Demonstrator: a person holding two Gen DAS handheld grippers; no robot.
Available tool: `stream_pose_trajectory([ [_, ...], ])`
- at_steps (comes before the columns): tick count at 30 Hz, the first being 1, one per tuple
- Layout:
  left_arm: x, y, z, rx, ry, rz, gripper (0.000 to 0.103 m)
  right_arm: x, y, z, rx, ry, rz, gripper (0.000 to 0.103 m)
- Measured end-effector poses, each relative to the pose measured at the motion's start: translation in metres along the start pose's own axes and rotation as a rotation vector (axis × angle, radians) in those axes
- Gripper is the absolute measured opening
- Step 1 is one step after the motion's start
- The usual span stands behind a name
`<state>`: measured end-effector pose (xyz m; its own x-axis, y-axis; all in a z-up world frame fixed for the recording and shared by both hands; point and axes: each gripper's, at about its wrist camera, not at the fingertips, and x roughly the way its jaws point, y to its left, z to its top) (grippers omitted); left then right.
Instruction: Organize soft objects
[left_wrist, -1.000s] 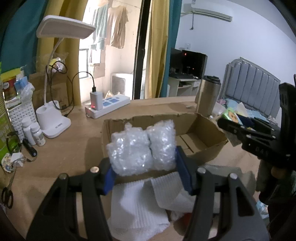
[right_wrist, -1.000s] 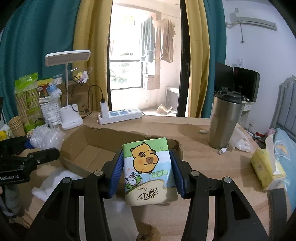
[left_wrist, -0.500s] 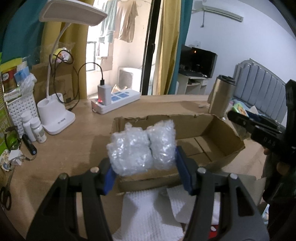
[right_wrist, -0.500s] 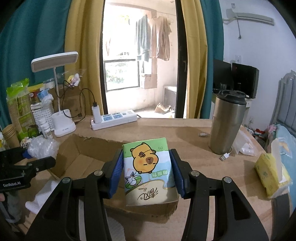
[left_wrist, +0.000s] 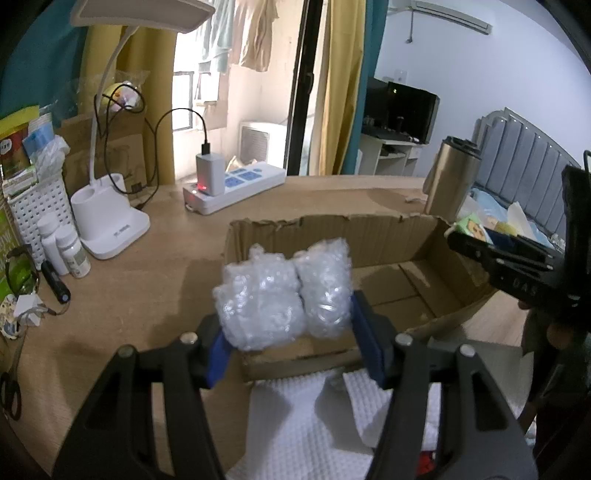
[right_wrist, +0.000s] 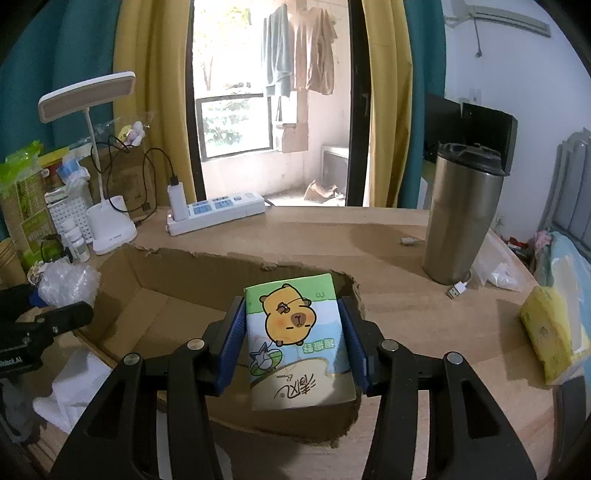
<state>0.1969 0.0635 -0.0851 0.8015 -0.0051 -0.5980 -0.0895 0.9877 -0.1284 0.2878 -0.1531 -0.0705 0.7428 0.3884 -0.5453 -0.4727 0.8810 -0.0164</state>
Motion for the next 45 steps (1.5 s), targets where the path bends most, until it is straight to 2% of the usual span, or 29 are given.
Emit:
stream_pose_trajectory([
  [1,0.000,-0.001,0.000,0.002,0.002,0.002,0.063,-0.001,0.000,-0.001,-0.002,0.001,0.003,0.055],
  [2,0.000,-0.001,0.000,0.003,0.004,0.002,0.065,-0.002,-0.001,-0.002,-0.003,-0.001,0.002,0.061],
  [4,-0.001,-0.002,-0.001,0.000,-0.001,-0.002,0.074,-0.005,-0.002,-0.002,-0.004,-0.007,0.004,0.068],
  [5,-0.002,-0.002,-0.001,-0.003,-0.003,-0.008,0.075,-0.006,-0.002,-0.001,-0.004,-0.008,0.005,0.069],
  [11,-0.010,-0.006,-0.002,0.005,-0.020,-0.008,0.079,-0.015,-0.008,0.000,0.007,-0.021,0.000,0.070],
  [16,-0.018,-0.006,-0.004,0.004,-0.031,-0.021,0.087,-0.028,-0.009,-0.001,0.010,-0.036,-0.002,0.070],
  [27,-0.050,0.005,-0.006,-0.038,-0.117,-0.009,0.087,-0.065,-0.004,-0.005,-0.005,-0.088,0.000,0.070],
  [29,-0.054,0.007,-0.009,-0.048,-0.123,-0.001,0.090,-0.071,-0.002,-0.006,-0.005,-0.095,0.003,0.070],
  [30,-0.055,0.008,-0.009,-0.052,-0.126,-0.002,0.094,-0.074,-0.001,-0.007,-0.005,-0.099,0.003,0.070],
  [31,-0.057,0.009,-0.011,-0.054,-0.127,-0.005,0.097,-0.077,0.000,-0.007,-0.005,-0.103,0.004,0.071],
  [38,-0.072,0.011,-0.018,-0.052,-0.147,-0.007,0.098,-0.096,0.007,-0.012,-0.002,-0.129,0.027,0.082],
  [45,-0.081,0.018,-0.023,-0.073,-0.155,-0.007,0.099,-0.105,0.023,-0.023,-0.024,-0.103,0.057,0.084],
])
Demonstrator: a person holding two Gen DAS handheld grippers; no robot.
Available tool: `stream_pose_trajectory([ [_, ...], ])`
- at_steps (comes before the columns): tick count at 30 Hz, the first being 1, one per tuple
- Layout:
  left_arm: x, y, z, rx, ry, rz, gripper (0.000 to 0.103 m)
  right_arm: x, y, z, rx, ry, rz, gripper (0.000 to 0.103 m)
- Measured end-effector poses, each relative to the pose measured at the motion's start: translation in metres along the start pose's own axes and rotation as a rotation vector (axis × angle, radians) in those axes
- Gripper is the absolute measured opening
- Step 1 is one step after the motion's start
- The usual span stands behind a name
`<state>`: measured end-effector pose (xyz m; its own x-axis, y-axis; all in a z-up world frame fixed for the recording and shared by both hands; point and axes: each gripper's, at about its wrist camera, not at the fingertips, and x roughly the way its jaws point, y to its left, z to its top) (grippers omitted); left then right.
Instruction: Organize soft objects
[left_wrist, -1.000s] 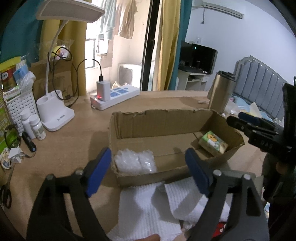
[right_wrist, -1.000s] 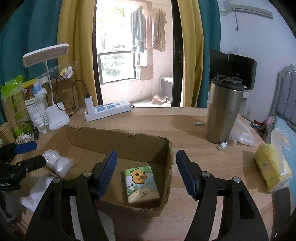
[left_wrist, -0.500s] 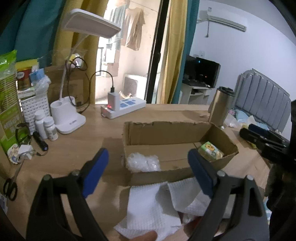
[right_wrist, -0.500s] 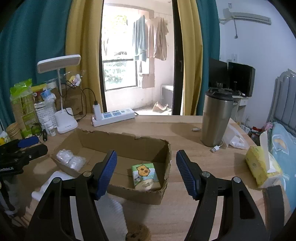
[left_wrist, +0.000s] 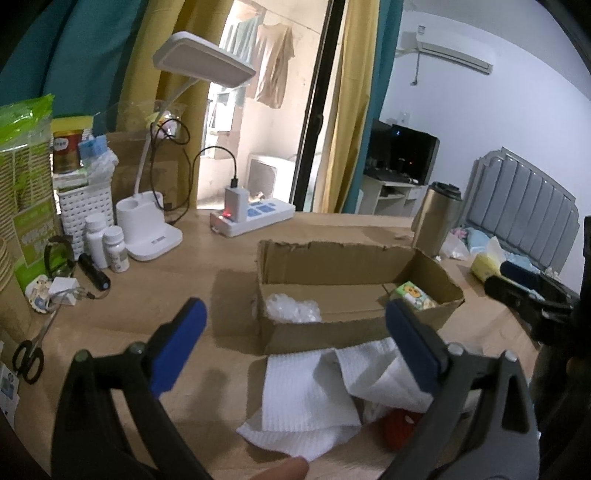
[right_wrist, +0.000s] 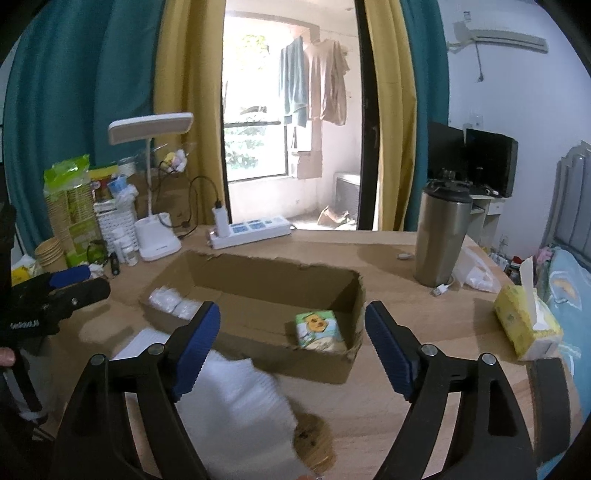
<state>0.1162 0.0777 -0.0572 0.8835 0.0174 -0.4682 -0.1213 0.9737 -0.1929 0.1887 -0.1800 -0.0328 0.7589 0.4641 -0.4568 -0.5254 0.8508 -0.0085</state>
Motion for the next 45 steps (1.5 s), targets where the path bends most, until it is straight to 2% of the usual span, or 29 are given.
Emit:
stream_pose_trajectory([
  [9,-0.010,0.005,-0.007,-0.002,-0.006,0.001,0.099,0.007,0.025,-0.014,-0.024,0.066,0.055,0.084],
  [19,-0.012,0.011,-0.016,-0.020,0.016,-0.002,0.099,0.031,0.055,-0.038,-0.069,0.191,0.121,0.083],
  [31,-0.009,0.011,-0.020,-0.022,0.033,-0.023,0.099,0.055,0.062,-0.061,-0.075,0.307,0.152,0.082],
  [33,-0.009,0.011,-0.021,-0.022,0.034,-0.023,0.099,0.055,0.063,-0.062,-0.078,0.308,0.156,0.076],
  [38,-0.008,0.009,-0.021,-0.015,0.041,-0.023,0.099,0.053,0.061,-0.063,-0.076,0.306,0.180,0.039],
  [40,-0.006,0.008,-0.021,-0.010,0.045,-0.022,0.099,0.053,0.060,-0.063,-0.075,0.302,0.188,0.033],
  [43,-0.003,0.007,-0.023,-0.003,0.059,-0.015,0.099,0.049,0.059,-0.061,-0.075,0.287,0.193,0.016],
  [45,0.000,0.006,-0.024,0.001,0.074,-0.005,0.099,0.046,0.057,-0.058,-0.068,0.271,0.201,0.013],
])
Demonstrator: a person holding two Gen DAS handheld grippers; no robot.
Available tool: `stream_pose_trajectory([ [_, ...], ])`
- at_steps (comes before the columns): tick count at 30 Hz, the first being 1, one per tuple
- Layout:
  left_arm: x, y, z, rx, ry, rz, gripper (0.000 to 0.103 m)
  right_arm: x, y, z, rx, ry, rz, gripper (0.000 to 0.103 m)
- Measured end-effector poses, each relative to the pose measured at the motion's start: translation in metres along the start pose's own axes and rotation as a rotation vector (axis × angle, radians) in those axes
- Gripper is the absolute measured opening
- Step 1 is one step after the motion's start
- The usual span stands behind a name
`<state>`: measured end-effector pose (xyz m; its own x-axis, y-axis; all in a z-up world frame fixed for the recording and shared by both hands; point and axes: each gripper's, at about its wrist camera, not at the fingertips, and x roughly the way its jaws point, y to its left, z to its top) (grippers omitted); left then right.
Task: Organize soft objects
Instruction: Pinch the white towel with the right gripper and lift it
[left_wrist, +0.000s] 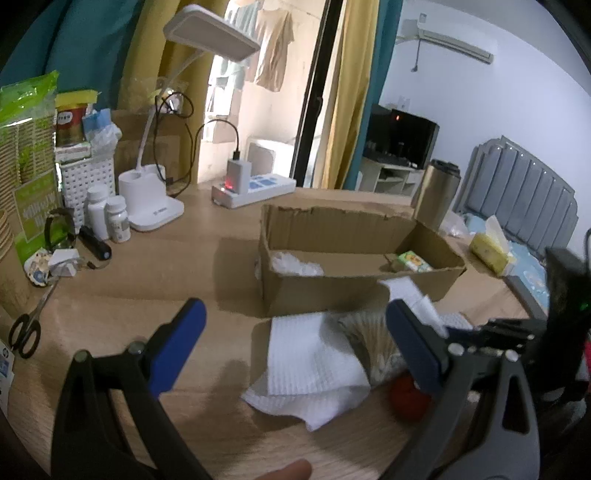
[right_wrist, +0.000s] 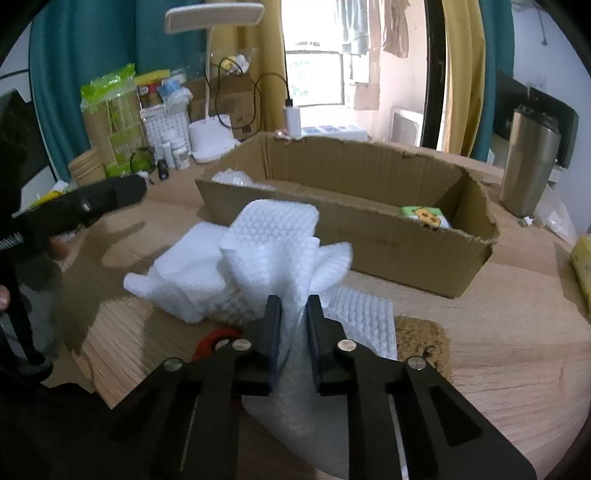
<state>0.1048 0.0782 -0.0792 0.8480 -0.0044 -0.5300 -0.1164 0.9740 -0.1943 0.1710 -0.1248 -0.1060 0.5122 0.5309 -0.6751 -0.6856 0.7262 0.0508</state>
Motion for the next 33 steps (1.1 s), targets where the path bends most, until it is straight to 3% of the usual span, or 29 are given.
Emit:
stream_pose_trajectory([
  [5,0.010,-0.001,-0.004,0.009,0.034,0.013,0.099,-0.021,-0.006,0.007,0.022,-0.078,0.036,0.011],
  [11,0.030,-0.006,-0.012,0.041,0.114,0.046,0.099,-0.040,-0.017,0.013,0.044,-0.137,0.018,0.011],
  [28,0.076,-0.037,-0.034,0.227,0.302,0.143,0.099,-0.055,-0.045,0.006,0.095,-0.196,-0.011,0.011],
  [33,0.087,-0.034,-0.036,0.227,0.368,0.090,0.099,-0.059,-0.047,0.003,0.099,-0.212,-0.003,0.011],
])
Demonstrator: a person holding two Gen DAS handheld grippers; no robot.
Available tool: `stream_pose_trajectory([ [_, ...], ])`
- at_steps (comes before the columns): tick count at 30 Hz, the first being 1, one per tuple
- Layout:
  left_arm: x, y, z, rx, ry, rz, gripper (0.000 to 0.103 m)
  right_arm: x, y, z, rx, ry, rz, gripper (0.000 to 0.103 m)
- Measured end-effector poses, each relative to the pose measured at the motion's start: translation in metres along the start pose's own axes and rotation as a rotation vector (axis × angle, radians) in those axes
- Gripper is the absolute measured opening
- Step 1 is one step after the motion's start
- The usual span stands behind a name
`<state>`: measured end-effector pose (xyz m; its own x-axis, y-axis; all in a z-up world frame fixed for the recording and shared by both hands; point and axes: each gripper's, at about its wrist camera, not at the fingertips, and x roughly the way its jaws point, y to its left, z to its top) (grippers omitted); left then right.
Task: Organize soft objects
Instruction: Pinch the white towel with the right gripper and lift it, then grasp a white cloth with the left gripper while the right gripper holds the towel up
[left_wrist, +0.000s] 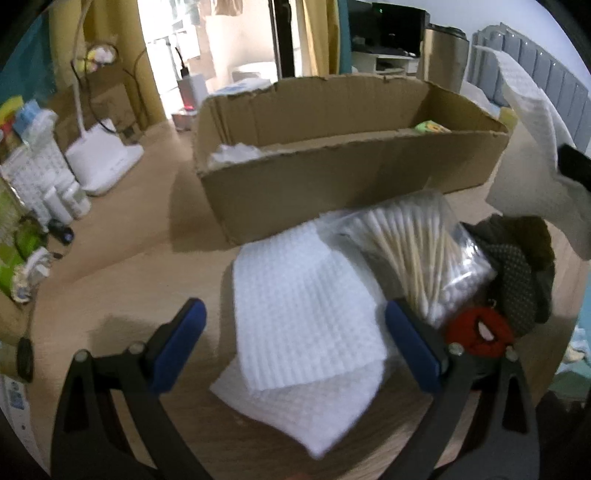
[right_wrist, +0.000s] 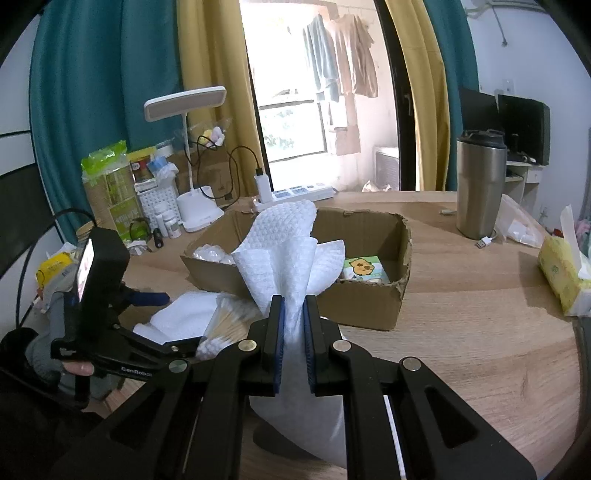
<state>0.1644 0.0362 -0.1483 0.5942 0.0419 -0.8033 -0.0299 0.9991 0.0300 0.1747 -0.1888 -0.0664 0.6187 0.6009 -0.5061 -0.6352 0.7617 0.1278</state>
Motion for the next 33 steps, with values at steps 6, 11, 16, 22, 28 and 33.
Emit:
stream_pose_trajectory([
  [6,0.005,0.005,-0.001,-0.010,0.020,-0.044,0.099,-0.001,-0.005,-0.003,0.017,-0.007,0.004,0.011],
  [11,0.001,-0.001,-0.001,0.014,-0.005,-0.036,0.091,-0.002,-0.008,-0.003,0.022,-0.012,0.003,0.011],
  [16,-0.014,-0.008,-0.007,0.030,-0.026,-0.092,0.045,-0.003,-0.013,-0.004,0.031,-0.015,-0.001,0.011],
  [22,-0.025,-0.015,-0.011,0.060,-0.034,-0.124,0.023,-0.004,-0.012,-0.003,0.022,-0.019,0.004,0.011],
  [28,-0.048,-0.011,-0.012,0.050,-0.094,-0.129,0.023,-0.006,-0.007,0.001,0.013,-0.027,0.004,0.011],
  [33,-0.066,-0.006,-0.008,0.041,-0.149,-0.142,0.023,-0.006,-0.006,0.004,0.004,-0.033,0.002,0.011],
])
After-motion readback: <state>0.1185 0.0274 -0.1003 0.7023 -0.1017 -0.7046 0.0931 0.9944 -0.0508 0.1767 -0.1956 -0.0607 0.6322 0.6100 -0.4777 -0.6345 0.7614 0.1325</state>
